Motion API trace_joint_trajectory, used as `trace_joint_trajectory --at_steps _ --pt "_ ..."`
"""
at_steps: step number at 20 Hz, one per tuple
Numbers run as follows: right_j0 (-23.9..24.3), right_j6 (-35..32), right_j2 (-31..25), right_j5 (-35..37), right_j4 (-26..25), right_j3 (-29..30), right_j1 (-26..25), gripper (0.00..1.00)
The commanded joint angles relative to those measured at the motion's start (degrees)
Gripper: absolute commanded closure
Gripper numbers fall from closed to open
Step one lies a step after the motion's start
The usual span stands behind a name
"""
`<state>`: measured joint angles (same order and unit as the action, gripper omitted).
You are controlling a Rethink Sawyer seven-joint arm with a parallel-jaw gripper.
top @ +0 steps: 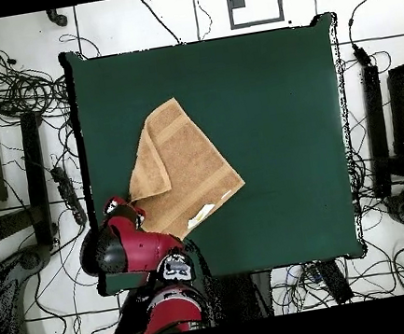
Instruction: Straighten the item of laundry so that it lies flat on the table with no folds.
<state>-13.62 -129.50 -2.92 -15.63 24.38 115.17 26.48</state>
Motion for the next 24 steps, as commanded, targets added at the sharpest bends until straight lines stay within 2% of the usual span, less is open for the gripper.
trace_joint_trajectory --at_steps 1,2,4,7,9,13,16,18,20,21,24 --pt "-8.3 -0.41 3.11 11.2 3.98 -10.01 -4.02 1.0" --pt "-9.17 -0.28 3.53 12.14 3.95 -10.74 -3.74 1.0" --pt "-8.55 1.07 2.59 13.73 0.31 -12.36 -2.01 1.0" --pt "-4.12 2.62 -1.73 15.55 -6.28 -12.21 2.18 1.0" --pt "1.27 4.7 -6.87 16.17 -12.52 -11.52 4.53 1.0" --pt "5.96 4.22 -11.76 15.89 -18.78 -11.79 4.95 1.0" --pt "7.33 1.05 -13.6 13.81 -21.39 -12.16 3.78 1.0" --pt "7.35 -2.84 -13.17 10.89 -21.24 -11.92 3.25 1.0" --pt "6.57 -3.0 -11.41 12.03 -21.42 -12.29 3.65 1.0" --pt "7.49 -4.33 -12.26 11.67 -21.69 -11.57 3.63 0.0" --pt "9.06 -4.02 -13.69 10.54 -23.24 -10.84 3.5 0.0"
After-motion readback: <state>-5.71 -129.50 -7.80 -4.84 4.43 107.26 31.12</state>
